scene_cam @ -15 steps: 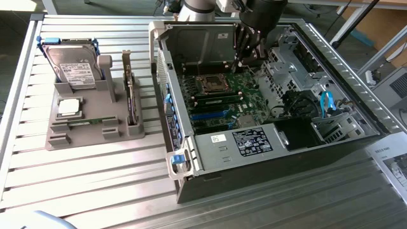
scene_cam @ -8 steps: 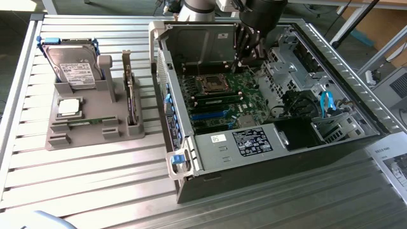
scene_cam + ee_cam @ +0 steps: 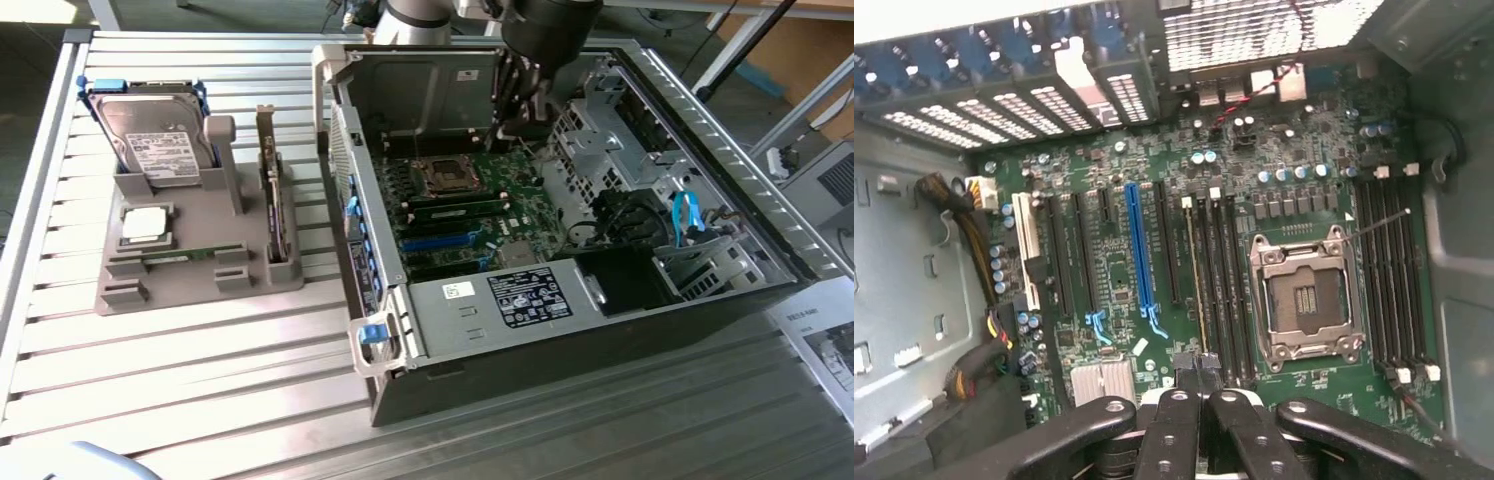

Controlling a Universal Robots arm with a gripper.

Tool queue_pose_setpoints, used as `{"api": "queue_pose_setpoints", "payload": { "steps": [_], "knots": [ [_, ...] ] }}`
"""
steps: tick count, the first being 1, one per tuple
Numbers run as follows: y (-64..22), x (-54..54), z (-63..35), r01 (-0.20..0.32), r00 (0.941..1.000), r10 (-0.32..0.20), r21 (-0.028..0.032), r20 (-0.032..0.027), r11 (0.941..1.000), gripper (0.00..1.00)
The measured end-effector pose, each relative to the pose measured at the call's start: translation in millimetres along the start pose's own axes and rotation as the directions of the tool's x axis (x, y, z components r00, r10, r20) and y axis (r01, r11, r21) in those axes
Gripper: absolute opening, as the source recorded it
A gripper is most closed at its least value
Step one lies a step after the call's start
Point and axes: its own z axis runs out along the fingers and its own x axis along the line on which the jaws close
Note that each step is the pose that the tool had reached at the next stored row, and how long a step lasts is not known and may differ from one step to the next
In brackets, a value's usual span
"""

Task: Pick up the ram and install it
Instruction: 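Press down the ram until it locks into place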

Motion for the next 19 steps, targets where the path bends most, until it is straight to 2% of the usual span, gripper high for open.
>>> {"api": "queue_pose_setpoints", "payload": {
  "steps": [5,10,15,19],
  "knots": [
    [0.0,0.0,0.1,-0.074,0.9973,0.074,-0.0038,0.0009,0.9973,0.1],
    [0.0,0.0,0.3,-0.148,0.9889,0.148,-0.0078,0.0016,0.9889,0.1],
    [0.0,0.0,0.4,-0.223,0.9748,0.223,-0.0118,0.002,0.9747,0.1],
    [0.0,0.0,0.5,-0.284,0.9588,0.284,-0.0151,0.002,0.9587,0.1]
  ]
}}
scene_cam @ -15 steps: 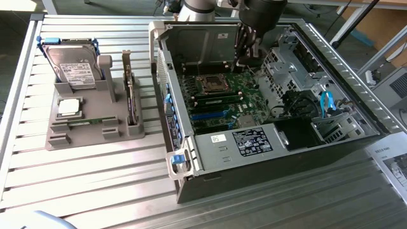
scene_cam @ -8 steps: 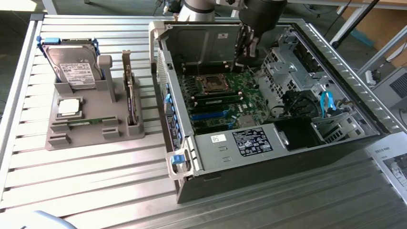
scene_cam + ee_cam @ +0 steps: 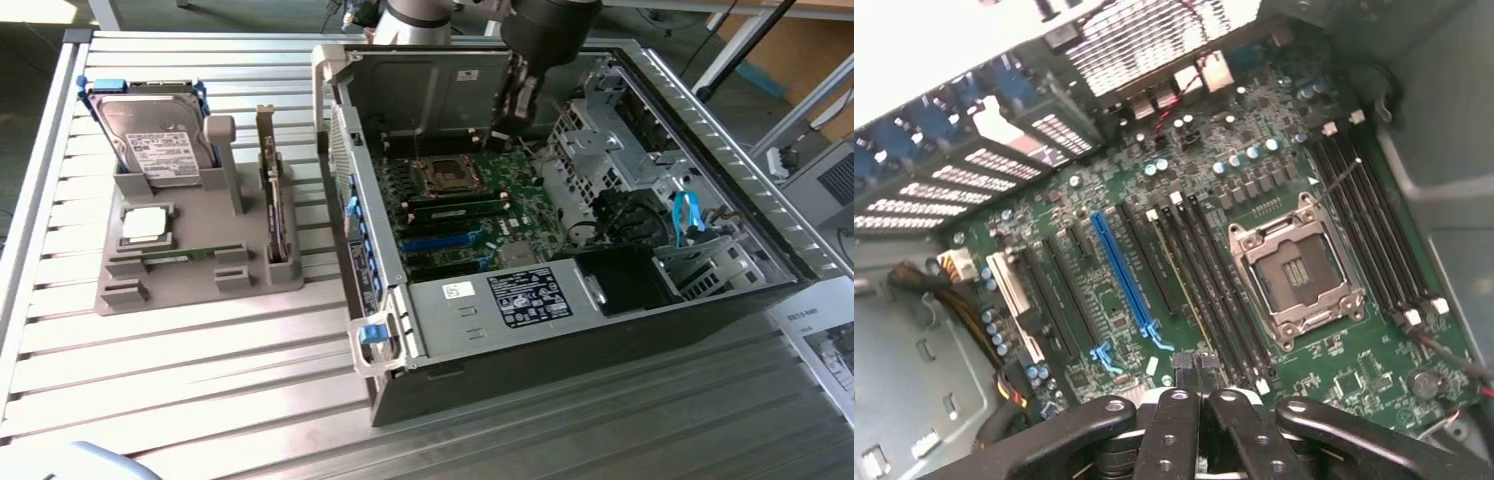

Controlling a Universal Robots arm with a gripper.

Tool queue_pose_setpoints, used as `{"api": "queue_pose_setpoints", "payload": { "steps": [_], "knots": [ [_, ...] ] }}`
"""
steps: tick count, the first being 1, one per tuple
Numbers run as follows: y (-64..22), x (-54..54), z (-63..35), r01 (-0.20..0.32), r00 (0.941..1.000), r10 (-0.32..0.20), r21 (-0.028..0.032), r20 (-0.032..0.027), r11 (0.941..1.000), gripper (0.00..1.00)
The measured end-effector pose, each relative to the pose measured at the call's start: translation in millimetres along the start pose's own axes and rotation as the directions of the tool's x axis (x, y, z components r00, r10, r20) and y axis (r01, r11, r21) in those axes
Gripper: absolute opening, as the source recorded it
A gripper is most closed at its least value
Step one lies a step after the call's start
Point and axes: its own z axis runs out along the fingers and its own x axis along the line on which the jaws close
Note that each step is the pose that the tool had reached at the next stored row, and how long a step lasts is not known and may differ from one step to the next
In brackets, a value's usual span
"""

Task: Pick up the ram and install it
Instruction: 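Press down the ram until it locks into place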

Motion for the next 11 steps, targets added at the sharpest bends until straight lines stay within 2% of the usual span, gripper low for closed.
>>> {"api": "queue_pose_setpoints", "payload": {
  "steps": [5,8,11],
  "knots": [
    [0.0,0.0,0.2,-0.085,0.9964,0.085,-0.0044,0.0011,0.9964,0.1],
    [0.0,0.0,0.3,-0.134,0.991,0.134,-0.007,0.0016,0.991,0.1],
    [0.0,0.0,0.4,-0.182,0.9833,0.182,-0.0095,0.0018,0.9832,0.1]
  ]
}}
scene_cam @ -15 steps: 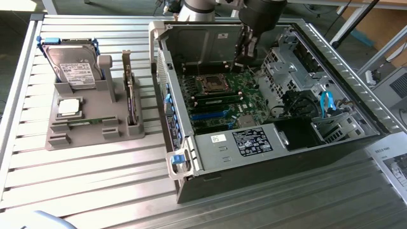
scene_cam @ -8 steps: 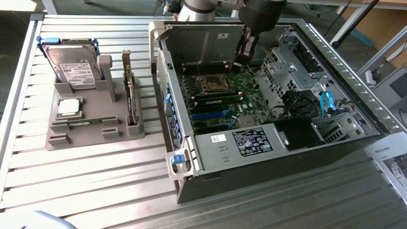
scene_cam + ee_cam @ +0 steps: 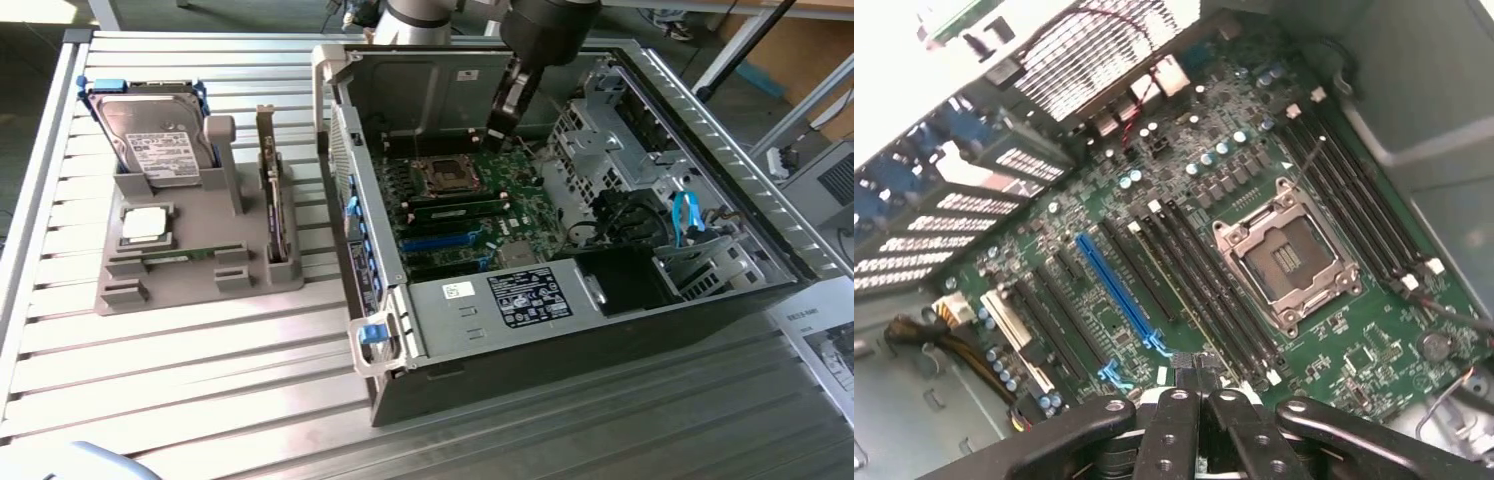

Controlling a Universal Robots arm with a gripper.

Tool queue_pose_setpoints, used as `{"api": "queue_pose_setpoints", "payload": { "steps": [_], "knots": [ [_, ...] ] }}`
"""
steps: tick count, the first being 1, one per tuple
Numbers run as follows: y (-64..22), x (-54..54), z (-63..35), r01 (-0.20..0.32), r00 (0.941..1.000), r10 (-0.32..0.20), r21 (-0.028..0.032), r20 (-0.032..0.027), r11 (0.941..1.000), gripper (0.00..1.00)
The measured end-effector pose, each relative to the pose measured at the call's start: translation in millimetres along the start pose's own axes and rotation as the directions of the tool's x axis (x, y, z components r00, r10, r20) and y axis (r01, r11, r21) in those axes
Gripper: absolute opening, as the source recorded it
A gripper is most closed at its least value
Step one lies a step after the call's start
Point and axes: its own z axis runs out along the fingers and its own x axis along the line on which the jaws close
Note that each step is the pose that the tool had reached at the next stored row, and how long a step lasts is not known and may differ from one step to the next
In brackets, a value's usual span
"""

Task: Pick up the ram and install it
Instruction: 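Press down the ram until it locks into place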

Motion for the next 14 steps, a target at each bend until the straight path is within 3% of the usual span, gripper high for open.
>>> {"api": "queue_pose_setpoints", "payload": {
  "steps": [5,10,14],
  "knots": [
    [0.0,0.0,0.2,-0.083,0.9966,0.083,-0.0043,0.0011,0.9966,0.1],
    [0.0,0.0,0.4,-0.165,0.9864,0.165,-0.0086,0.0018,0.9863,0.1],
    [0.0,0.0,0.4,-0.223,0.9748,0.223,-0.0118,0.0021,0.9747,0.1]
  ]
}}
